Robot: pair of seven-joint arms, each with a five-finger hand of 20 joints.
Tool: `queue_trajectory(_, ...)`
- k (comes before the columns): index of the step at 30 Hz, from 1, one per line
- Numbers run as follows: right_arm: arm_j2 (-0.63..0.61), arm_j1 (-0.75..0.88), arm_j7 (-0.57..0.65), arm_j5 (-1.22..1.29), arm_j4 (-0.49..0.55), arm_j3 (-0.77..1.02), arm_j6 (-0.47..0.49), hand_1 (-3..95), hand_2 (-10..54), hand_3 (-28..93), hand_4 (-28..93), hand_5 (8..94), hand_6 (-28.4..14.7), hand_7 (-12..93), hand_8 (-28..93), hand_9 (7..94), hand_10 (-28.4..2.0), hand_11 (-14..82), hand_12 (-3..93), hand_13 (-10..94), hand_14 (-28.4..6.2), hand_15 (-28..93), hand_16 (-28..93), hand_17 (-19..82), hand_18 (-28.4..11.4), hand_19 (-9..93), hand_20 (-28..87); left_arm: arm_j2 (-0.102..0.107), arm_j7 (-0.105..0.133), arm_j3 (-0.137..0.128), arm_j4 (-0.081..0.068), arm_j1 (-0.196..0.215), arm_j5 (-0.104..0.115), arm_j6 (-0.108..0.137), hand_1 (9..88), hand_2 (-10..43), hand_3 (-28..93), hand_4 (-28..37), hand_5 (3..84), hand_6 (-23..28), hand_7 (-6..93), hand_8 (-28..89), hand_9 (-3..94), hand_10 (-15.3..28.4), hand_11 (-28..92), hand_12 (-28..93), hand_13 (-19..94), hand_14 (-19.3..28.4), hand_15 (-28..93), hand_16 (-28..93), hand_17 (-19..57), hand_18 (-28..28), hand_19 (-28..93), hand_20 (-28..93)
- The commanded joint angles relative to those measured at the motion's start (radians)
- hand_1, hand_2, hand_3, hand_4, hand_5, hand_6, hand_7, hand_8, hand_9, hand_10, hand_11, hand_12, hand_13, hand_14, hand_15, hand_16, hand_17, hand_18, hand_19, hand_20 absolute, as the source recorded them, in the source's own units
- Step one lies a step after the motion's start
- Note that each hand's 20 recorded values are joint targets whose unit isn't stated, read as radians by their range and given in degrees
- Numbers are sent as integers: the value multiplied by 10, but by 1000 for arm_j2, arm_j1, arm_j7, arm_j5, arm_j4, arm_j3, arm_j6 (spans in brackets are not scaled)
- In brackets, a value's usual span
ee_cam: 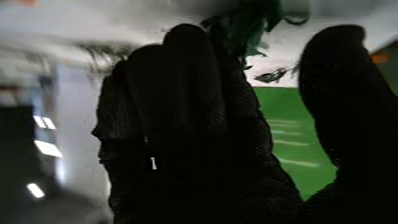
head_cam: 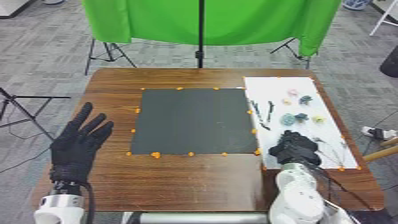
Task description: Arrange flowers
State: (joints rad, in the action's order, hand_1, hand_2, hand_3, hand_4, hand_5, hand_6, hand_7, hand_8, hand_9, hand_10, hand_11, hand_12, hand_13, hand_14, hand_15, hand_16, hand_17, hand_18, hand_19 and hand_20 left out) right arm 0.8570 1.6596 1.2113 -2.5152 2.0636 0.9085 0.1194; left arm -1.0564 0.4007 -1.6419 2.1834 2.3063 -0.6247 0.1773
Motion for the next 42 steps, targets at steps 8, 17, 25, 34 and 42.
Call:
queue_trajectory(8,-38,-41,-3,-26,-70,-85,-147,568,-95,695,-282,848,-41,293,60,849,-117,486,275,833,-67,725,195,501,-212,932,374,15,33,-3,7,25,18,25,200,64,777,-283,320,45,112,-106,293,173,177,90,210,267,406,-83,-112,284,540,-24)
queue_trajectory(17,-17,-43,-11,-52,52,-36,-247,567,-95,720,-283,870,-41,279,75,872,-115,478,276,854,-64,727,200,515,-213,932,422,13,26,-17,10,20,7,16,201,64,776,-283,319,46,114,-108,292,174,178,90,210,268,409,-82,-112,284,540,-25)
queue_trajectory(25,52,-169,-150,-22,115,-164,-322,566,-95,729,-283,884,-44,261,92,882,-114,481,272,863,-62,731,203,528,-213,932,457,-11,-12,-45,24,22,-12,11,201,65,776,-283,318,46,116,-108,292,174,178,90,211,268,411,-83,-112,284,540,-26)
queue_trajectory(34,164,-514,-352,55,-10,-409,-326,564,-95,732,-283,888,-43,257,98,886,-110,486,268,866,-60,732,205,531,-209,932,464,-4,-30,-61,39,19,-21,21,202,64,776,-283,317,46,116,-109,292,175,179,90,210,268,411,-83,-111,284,543,-25)
queue_trajectory(42,375,-578,-459,156,-191,-460,-238,562,-95,736,-283,892,-44,256,100,889,-109,491,264,870,-58,734,207,536,-207,932,476,19,-54,-48,40,-21,-23,33,202,64,776,-283,316,46,118,-109,291,173,179,90,210,268,410,-83,-111,284,544,-26)
